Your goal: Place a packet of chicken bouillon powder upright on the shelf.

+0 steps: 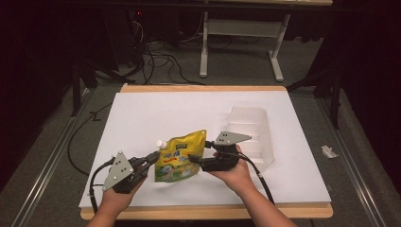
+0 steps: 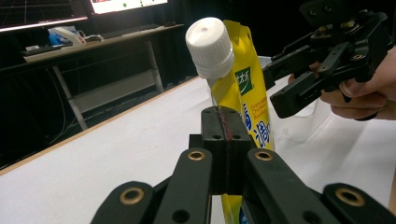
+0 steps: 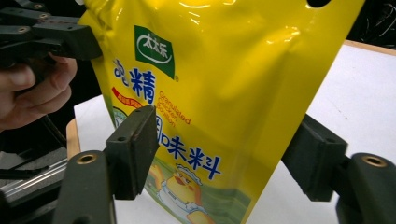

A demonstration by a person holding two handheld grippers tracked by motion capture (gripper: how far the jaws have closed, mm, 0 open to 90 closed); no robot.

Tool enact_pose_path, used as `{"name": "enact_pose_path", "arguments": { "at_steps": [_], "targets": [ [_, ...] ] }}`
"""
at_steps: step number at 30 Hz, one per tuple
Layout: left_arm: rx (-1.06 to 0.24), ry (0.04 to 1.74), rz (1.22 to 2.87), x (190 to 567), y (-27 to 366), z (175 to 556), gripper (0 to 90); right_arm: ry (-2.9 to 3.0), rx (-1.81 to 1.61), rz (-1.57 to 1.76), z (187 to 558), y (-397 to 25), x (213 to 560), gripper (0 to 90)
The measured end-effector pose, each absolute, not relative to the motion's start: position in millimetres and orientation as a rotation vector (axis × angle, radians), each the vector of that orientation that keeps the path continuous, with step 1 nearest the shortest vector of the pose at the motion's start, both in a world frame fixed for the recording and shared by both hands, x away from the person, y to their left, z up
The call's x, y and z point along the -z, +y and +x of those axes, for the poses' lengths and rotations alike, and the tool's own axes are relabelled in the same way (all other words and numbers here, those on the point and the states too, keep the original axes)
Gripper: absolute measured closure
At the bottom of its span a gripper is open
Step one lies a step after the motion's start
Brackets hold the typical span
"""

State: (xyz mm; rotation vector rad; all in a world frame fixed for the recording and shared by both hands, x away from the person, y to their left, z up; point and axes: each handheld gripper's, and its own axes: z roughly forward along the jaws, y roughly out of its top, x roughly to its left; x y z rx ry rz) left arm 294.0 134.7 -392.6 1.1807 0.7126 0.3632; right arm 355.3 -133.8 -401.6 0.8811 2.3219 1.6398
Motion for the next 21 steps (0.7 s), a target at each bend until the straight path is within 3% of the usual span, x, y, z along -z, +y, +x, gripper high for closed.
{"name": "enact_pose_path", "arguments": {
  "at_steps": [21],
  "targets": [
    [-0.370,0.745,1.182,395.4,139.2,299.0,90.0,2.317,-1.658,0.834,345.6,-136.8,401.4,41.4]
  ]
}}
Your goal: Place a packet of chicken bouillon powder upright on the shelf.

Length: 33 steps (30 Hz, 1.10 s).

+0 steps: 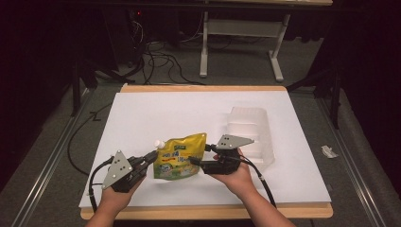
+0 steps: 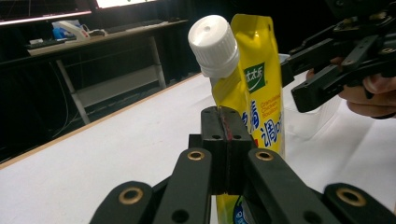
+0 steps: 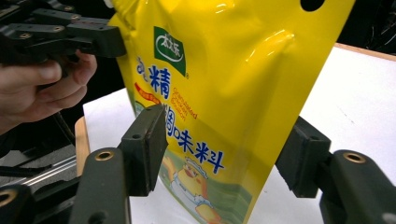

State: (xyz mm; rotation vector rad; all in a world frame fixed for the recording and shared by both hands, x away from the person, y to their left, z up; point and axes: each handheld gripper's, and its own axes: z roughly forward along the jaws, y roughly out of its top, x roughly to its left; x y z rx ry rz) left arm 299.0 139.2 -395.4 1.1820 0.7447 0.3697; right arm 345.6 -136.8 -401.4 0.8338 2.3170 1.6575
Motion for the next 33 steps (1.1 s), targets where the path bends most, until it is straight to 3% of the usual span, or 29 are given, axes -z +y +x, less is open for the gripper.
{"name": "enact_pose_path", "arguments": {
  "at_steps": [13,33],
  "targets": [
    [-0.371,0.825,1.177,402.4,148.3,310.8,88.5,2.335,-1.683,0.742,333.9,-132.4,401.7,50.5],
    [-0.380,0.846,1.182,406.5,152.2,314.9,87.6,2.366,-1.649,0.698,334.0,-122.0,407.1,56.3]
  ]
}}
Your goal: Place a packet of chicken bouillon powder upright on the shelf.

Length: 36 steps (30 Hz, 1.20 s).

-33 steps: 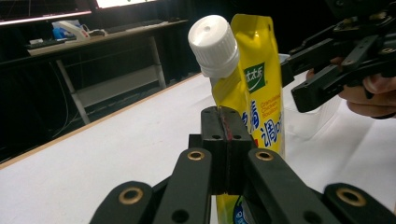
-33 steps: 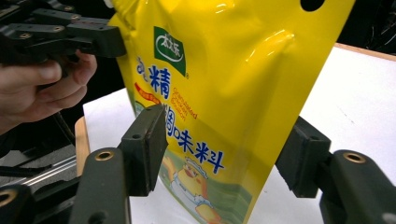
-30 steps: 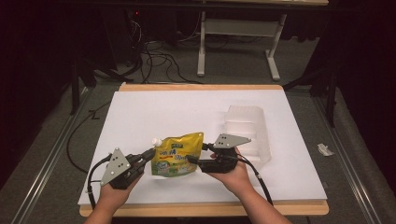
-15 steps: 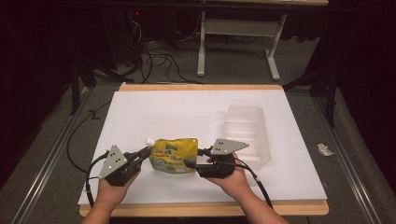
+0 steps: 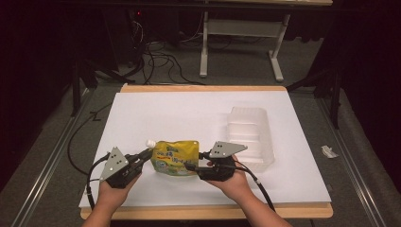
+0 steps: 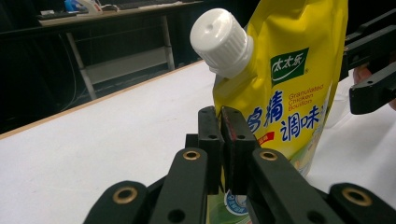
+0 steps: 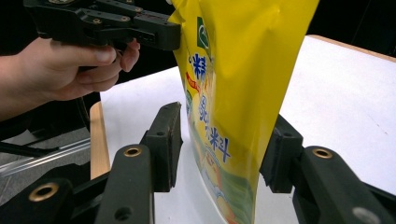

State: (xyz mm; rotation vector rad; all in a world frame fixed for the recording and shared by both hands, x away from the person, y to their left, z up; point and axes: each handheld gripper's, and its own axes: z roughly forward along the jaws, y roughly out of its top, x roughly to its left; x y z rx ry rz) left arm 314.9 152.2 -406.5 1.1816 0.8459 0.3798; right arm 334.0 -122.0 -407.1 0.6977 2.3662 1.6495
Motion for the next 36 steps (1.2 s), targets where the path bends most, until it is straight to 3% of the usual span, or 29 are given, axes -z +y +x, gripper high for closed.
{"name": "enact_pose_path", "arguments": {
  "at_steps": [7,16,17,23,28,33,36],
  "targets": [
    [-0.380,0.847,1.183,406.6,152.0,314.7,87.6,2.363,-1.616,0.692,337.3,-119.6,409.8,65.8],
    [-0.376,0.854,1.178,406.6,152.7,315.5,87.1,2.389,-1.604,0.701,347.3,-109.2,413.5,69.3],
    [-0.377,0.854,1.176,406.6,152.6,315.6,86.6,2.395,-1.594,0.695,348.0,-107.6,414.3,76.2],
    [-0.387,0.868,1.166,406.6,152.3,316.4,84.2,2.407,-1.578,0.661,345.8,-105.4,413.4,86.3],
    [-0.389,0.881,1.164,407.0,151.5,317.6,74.9,2.408,-1.576,0.634,344.0,-103.9,412.6,88.2],
    [-0.401,0.897,1.152,407.8,149.2,319.2,54.9,2.398,-1.576,0.654,342.6,-104.7,411.3,89.3],
    [-0.395,0.905,1.139,407.6,150.4,319.8,53.6,2.386,-1.577,0.651,342.7,-106.3,410.0,89.5]
  ]
}}
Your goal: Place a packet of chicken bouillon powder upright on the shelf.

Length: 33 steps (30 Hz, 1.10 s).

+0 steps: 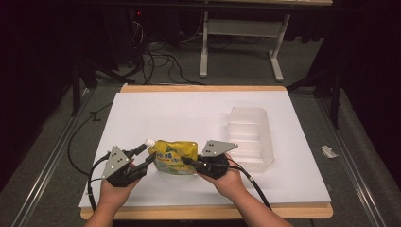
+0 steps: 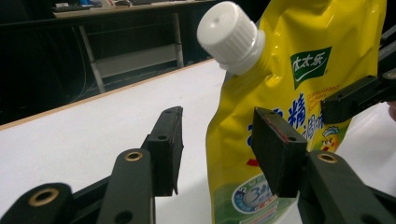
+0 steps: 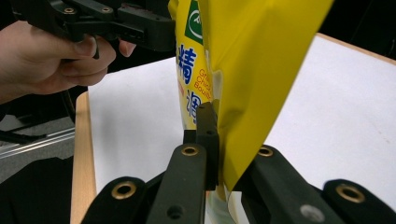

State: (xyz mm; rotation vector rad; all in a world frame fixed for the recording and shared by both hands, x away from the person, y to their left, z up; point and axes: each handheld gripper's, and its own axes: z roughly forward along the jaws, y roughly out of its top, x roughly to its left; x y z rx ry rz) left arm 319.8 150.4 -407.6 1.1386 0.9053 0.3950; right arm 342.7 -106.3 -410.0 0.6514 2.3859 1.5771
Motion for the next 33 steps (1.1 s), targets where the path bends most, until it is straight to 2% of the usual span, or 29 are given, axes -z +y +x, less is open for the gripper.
{"name": "enact_pose_path", "arguments": {
  "at_steps": [33],
  "targets": [
    [-0.371,0.952,1.144,415.8,152.0,326.5,52.4,2.253,-1.624,0.657,332.6,-146.1,382.5,90.0]
  ]
}}
